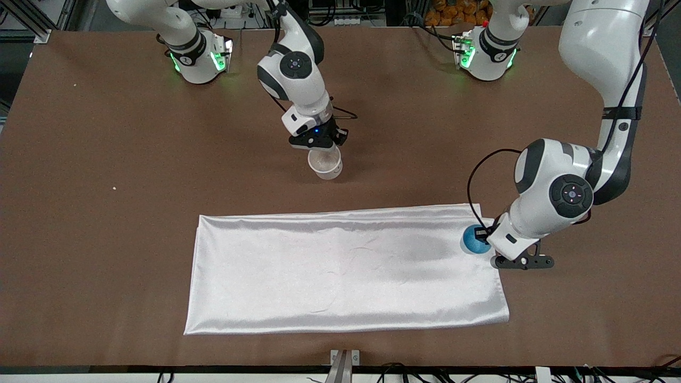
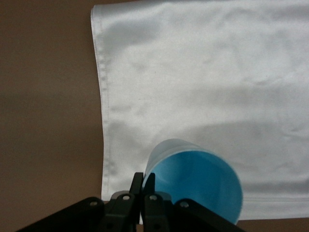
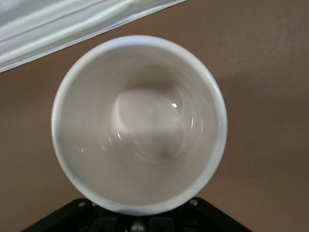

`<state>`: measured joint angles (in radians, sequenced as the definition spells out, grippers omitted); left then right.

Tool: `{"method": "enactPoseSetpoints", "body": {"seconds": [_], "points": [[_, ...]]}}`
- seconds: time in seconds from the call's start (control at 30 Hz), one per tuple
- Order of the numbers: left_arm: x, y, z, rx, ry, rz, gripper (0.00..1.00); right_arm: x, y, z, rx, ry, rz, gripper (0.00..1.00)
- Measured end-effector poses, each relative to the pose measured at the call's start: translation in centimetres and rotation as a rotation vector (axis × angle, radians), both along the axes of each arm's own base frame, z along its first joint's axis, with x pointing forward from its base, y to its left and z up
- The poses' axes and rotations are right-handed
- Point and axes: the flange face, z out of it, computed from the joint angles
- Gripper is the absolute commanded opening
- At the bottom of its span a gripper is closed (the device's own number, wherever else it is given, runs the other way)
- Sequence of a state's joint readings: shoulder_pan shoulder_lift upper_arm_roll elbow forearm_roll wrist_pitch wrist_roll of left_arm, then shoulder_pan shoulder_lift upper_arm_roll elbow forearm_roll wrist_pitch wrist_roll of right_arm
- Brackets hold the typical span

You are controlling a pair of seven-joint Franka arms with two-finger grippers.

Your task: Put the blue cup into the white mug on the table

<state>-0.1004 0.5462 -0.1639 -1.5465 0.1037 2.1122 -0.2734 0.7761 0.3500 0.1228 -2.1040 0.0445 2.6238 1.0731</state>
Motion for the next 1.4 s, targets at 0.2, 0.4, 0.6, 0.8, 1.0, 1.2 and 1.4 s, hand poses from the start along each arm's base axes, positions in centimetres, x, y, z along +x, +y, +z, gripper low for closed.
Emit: {"method": "enactPoseSetpoints", "body": {"seconds": [0.2,0.4,0.6,0.8,1.0,1.2,1.4], "points": [[-0.5,-1.5,1.2,0.000,-0.011,-0.023,0.00,-1.0,0.8,-2.6,-0.004,0.005,-0.015,0.00],[-0.7,-2.4,2.1,-0.002,-0.023,-0.036,0.00,-2.0,1.7,-4.7,-0.028,0.014,-0.025,0.06],[-1.0,-3.2,3.1,-0.004,-0.037,-0.048,0.00,-1.9,2.5,-5.6,-0.038,0.008,-0.067,1.00],[-1.6,-4.6,4.0,-0.009,-0.043,-0.046,0.00,-0.9,2.6,-5.2,-0.028,0.007,-0.143,1.00],[-2.5,-7.3,4.2,-0.020,-0.038,-0.023,0.00,-0.3,3.0,-3.9,-0.040,0.015,-0.163,1.00],[-3.5,-9.8,4.3,-0.028,-0.034,0.000,0.00,2.1,2.9,1.1,-0.117,0.042,-0.179,1.00],[-4.5,-12.1,4.3,-0.031,-0.031,0.032,0.00,7.8,-0.8,6.3,-0.183,0.050,-0.131,1.00]]}}
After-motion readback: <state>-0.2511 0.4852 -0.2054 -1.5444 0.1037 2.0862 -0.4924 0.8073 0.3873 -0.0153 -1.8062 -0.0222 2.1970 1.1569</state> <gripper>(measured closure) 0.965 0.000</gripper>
